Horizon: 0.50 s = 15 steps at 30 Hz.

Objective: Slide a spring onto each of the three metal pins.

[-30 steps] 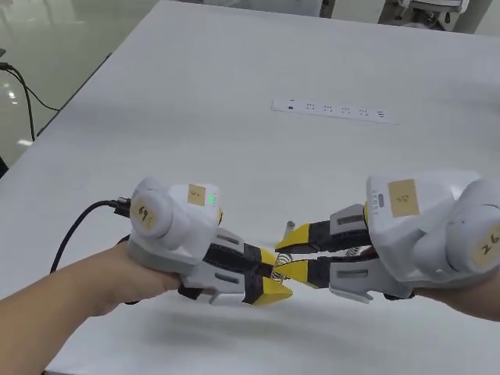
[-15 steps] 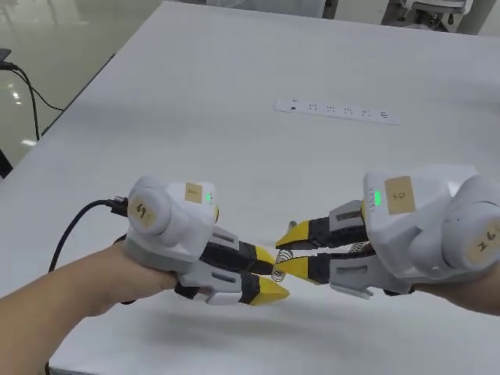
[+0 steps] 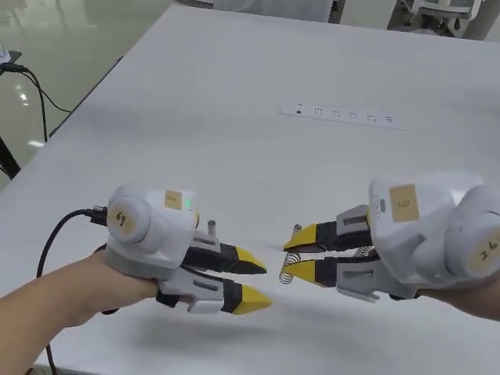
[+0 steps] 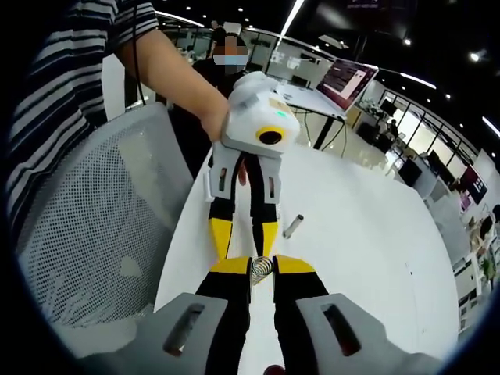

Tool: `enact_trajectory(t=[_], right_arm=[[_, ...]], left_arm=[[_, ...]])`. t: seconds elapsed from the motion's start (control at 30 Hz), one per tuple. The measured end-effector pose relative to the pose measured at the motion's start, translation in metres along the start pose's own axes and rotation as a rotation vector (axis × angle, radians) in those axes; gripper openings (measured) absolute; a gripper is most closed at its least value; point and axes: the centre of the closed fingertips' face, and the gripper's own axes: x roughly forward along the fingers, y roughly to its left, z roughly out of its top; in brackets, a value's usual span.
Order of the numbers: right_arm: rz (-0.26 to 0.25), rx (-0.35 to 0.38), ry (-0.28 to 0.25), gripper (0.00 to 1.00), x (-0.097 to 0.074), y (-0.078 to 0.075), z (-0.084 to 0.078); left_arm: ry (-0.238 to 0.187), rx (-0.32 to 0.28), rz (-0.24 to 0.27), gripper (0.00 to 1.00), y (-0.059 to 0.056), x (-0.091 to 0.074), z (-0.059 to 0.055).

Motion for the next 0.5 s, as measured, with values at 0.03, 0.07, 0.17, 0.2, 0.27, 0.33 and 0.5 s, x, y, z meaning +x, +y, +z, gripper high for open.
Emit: enact_trajectory(t=[0.03,0.07,0.17,0.2,0.27,0.33,0.5], right_arm=[[0.0,-0.001,0.001,0.07,0.0,0.0,0.0],[-0.001,0.0,0.001,0.07,0.0,0.0,0.0],[-0.005,-0.002,0.005,0.07,-0.001,-0.002,-0.001],[-0.007,-0.003,0.006,0.07,-0.001,-0.002,-0.002],[-0.012,-0.005,0.01,0.07,-0.002,-0.003,-0.004],[-0.013,0.006,0.009,0.07,-0.002,-0.004,-0.005],[-0.016,0.011,0.007,0.07,-0.002,-0.004,-0.005]], left_arm=[[-0.002,0.0,0.003,0.22,0.0,-0.001,-0.001],[-0.004,-0.007,0.01,0.23,0.002,-0.004,-0.002],[-0.007,-0.024,0.018,0.24,0.003,-0.009,-0.007],[-0.008,-0.029,0.021,0.24,0.003,-0.011,-0.008],[-0.008,-0.038,0.029,0.25,0.004,-0.014,-0.011],[-0.011,-0.051,0.037,0.26,0.005,-0.017,-0.012],[-0.018,-0.073,0.073,0.31,0.011,-0.028,-0.017]])
